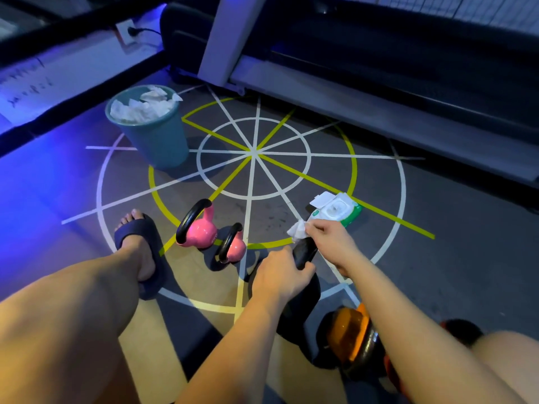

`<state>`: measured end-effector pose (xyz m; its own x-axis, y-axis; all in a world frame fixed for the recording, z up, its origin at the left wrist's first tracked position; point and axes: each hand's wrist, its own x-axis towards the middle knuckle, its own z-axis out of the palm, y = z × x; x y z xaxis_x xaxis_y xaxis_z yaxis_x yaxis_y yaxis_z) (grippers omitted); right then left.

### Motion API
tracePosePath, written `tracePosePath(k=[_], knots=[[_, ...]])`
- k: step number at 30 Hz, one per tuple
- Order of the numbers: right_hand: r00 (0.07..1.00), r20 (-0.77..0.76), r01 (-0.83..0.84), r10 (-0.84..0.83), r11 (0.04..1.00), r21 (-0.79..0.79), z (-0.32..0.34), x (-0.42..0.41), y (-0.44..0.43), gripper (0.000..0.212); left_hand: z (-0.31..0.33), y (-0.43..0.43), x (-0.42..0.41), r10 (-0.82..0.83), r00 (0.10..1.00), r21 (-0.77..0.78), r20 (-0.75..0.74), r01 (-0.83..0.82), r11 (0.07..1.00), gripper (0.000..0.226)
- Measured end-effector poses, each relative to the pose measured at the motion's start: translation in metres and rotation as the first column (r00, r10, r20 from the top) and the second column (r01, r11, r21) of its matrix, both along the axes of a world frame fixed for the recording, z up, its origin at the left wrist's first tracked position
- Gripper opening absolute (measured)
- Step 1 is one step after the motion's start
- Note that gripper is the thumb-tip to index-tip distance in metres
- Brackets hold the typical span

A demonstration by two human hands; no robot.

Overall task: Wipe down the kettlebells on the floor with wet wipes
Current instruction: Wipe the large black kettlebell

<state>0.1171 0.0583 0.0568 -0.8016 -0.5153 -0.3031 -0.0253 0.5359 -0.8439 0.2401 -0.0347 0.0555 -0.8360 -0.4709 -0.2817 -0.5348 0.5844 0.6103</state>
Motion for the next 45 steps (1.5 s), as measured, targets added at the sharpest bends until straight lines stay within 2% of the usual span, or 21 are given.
tracePosePath(k=[3,6,10,12,16,20,24,27,29,34,37,40,45], knots=[[0.971,-0.194,-0.107,0.141,0.979,0.176,-0.002,-0.011,0.009,0.021,-0.002,0.000,-0.001,-0.008,1.000,-0.010,0.012,0.008,1.000,0.037],[0.958,-0.193,-0.139,0.212,0.932,0.334,0.000,-0.023,0.018,0.022,-0.003,-0.002,-0.002,-0.007,1.000,-0.030,0.026,0.008,1.000,0.037],[0.993,-0.083,-0.054,0.081,0.958,0.282,-0.005,-0.007,0.018,0.023,-0.006,-0.002,-0.004,0.000,0.999,-0.020,0.035,0.001,1.000,0.040],[0.994,-0.109,0.021,0.009,0.963,0.270,-0.008,0.003,0.016,0.025,-0.009,-0.002,-0.004,0.006,0.999,-0.023,0.033,-0.006,1.000,0.042],[0.963,-0.244,-0.027,0.117,0.939,0.343,0.011,0.011,0.018,0.028,-0.006,-0.001,-0.003,0.007,0.999,-0.027,0.035,-0.006,1.000,0.042],[0.923,-0.303,-0.144,0.236,0.945,0.295,0.032,0.022,0.023,0.028,-0.004,0.000,-0.003,0.003,1.000,-0.038,0.025,-0.002,0.999,0.043],[0.961,-0.238,-0.076,0.143,0.960,0.270,0.024,0.009,0.017,0.034,-0.004,0.001,-0.002,0.012,1.000,-0.073,0.018,-0.010,0.997,0.039],[0.972,-0.189,-0.075,0.141,0.945,0.319,0.013,-0.002,0.017,0.032,-0.003,0.001,-0.003,0.028,0.999,-0.068,0.021,-0.027,0.997,0.036],[0.980,-0.160,-0.065,0.117,0.953,0.297,0.011,0.000,0.016,0.032,-0.002,0.001,-0.002,0.031,0.999,-0.059,0.028,-0.030,0.998,0.035],[0.971,-0.218,-0.032,0.096,0.960,0.279,0.020,0.018,0.018,0.046,0.001,0.002,0.000,0.037,0.999,-0.043,0.035,-0.036,0.998,0.035],[0.965,-0.227,-0.064,0.132,0.956,0.287,0.032,0.027,0.021,0.043,-0.001,0.001,-0.001,0.042,0.998,-0.031,0.037,-0.041,0.999,0.037],[0.973,-0.161,-0.101,0.163,0.936,0.337,0.048,0.026,0.013,0.035,-0.002,0.001,-0.002,0.043,0.997,-0.028,0.064,-0.042,0.999,0.042],[0.995,-0.048,-0.062,0.090,0.906,0.418,0.043,0.010,-0.019,0.027,0.001,-0.001,-0.002,0.041,0.997,-0.001,0.071,-0.041,0.999,0.029]])
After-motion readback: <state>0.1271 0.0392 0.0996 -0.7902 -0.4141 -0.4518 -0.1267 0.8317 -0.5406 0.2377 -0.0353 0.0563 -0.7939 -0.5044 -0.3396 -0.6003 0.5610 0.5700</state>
